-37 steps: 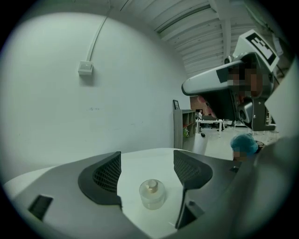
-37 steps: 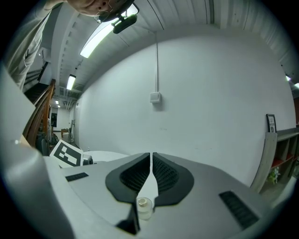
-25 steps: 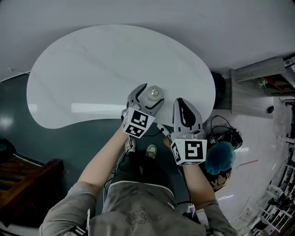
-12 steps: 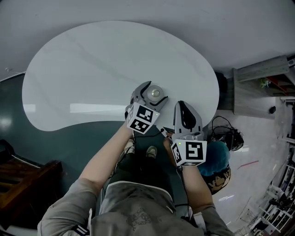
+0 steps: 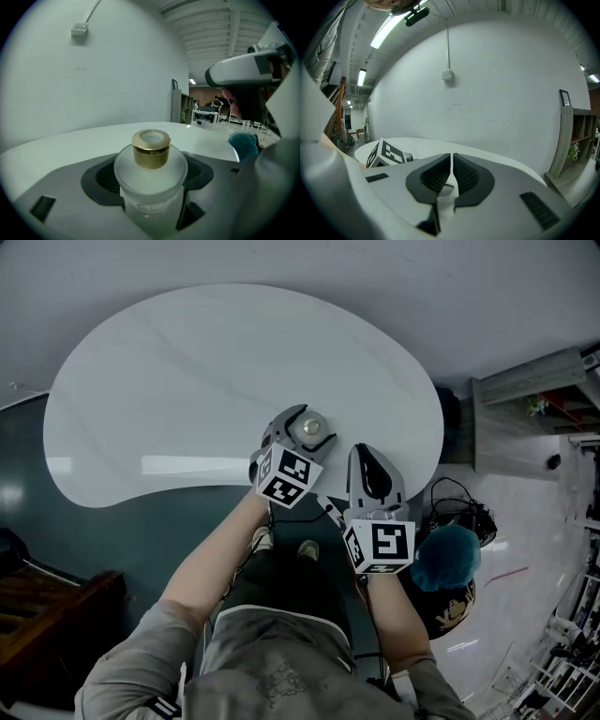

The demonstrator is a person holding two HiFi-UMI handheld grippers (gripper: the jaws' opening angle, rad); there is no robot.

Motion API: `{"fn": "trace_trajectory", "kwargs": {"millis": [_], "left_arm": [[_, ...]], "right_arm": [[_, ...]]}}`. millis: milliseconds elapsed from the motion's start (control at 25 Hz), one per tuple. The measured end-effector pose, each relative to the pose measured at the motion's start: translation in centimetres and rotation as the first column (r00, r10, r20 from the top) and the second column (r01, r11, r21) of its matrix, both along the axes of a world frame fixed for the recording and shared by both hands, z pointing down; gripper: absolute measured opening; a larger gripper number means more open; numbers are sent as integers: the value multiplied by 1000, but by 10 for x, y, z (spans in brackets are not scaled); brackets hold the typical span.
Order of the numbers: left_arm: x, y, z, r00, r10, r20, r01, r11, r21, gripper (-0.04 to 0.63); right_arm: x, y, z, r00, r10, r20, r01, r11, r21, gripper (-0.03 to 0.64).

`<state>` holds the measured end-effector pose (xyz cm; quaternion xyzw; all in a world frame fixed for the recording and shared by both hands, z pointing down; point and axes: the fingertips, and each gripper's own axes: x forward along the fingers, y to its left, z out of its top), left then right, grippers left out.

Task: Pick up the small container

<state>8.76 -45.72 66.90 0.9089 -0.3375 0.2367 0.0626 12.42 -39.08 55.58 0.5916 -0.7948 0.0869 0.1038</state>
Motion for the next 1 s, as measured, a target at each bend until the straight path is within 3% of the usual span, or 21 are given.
{"fn": "trace_trajectory", "kwargs": {"millis": [360,720,1000], "left_arm": [[-18,8,-27,1000,-8,-19,7,999,-33,345],[-43,11,-139,996,-30,-82,32,999,35,345],[-62,31,-230,995,-50,-86,57,994,89,345]], "right_arm": [[-5,3,-24,1000,-23,-10,24,999,21,37],[-12,11,-91,998,-53,-26,55,996,75,37],[-9,31,-164,997,-70,-28,74,989,131,37]]}}
